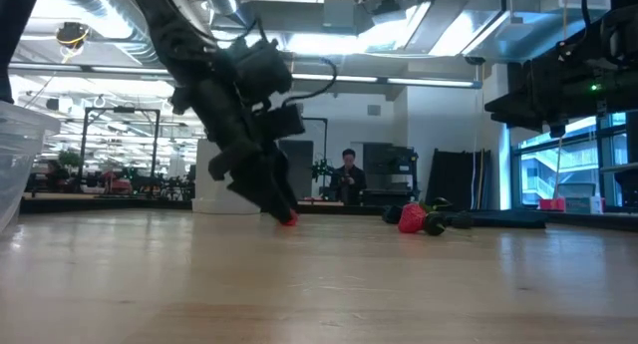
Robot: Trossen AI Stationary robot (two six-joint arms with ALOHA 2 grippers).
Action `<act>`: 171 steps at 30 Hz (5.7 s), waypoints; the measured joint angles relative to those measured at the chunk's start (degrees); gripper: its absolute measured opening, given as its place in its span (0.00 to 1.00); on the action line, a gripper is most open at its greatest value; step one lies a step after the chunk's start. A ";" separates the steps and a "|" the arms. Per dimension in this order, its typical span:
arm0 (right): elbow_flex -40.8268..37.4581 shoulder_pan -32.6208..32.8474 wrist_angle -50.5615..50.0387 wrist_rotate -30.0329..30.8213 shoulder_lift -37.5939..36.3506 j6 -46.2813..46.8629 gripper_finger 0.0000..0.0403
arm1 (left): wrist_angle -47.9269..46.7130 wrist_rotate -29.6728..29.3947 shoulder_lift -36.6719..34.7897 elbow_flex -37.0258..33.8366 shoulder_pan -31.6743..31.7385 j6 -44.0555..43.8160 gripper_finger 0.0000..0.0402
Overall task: Pick and placing Produce into tupperware
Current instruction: Put the strawberry in the transparent bin, then move the transparent bin to the right of the table
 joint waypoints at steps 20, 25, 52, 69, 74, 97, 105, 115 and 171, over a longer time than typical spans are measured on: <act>-0.01 0.01 0.00 0.00 0.00 0.09 0.49 | -0.46 0.38 2.19 0.15 -0.07 -2.01 0.76; -0.01 0.00 0.00 0.00 0.00 0.03 0.49 | -0.64 0.35 2.24 0.11 -0.09 -2.01 0.71; 0.00 0.00 -0.01 -0.01 0.00 0.02 0.49 | -0.68 0.06 2.33 0.00 -0.94 -1.82 0.46; 0.00 0.01 0.00 -0.01 0.00 0.02 0.49 | -0.36 -0.22 2.37 0.00 -0.96 -1.81 0.26; 0.00 0.00 0.00 -0.02 0.00 0.02 0.49 | -0.32 -0.36 1.91 0.00 -1.22 -3.13 0.29; 0.00 0.01 0.00 -0.02 0.00 1.71 0.49 | -16.74 18.49 -30.85 -0.13 -19.92 -23.31 0.14; 0.00 -0.01 0.00 0.00 0.00 3.40 0.49 | -21.21 10.33 -33.19 -0.09 -34.31 -39.22 0.01; 0.00 -0.01 0.00 0.00 0.00 4.89 0.49 | -23.23 -2.14 -33.19 -0.07 -41.44 -40.98 0.04; -0.01 -0.01 0.06 0.11 -0.02 4.46 0.49 | -64.89 11.46 -31.47 0.02 -59.00 -86.65 0.47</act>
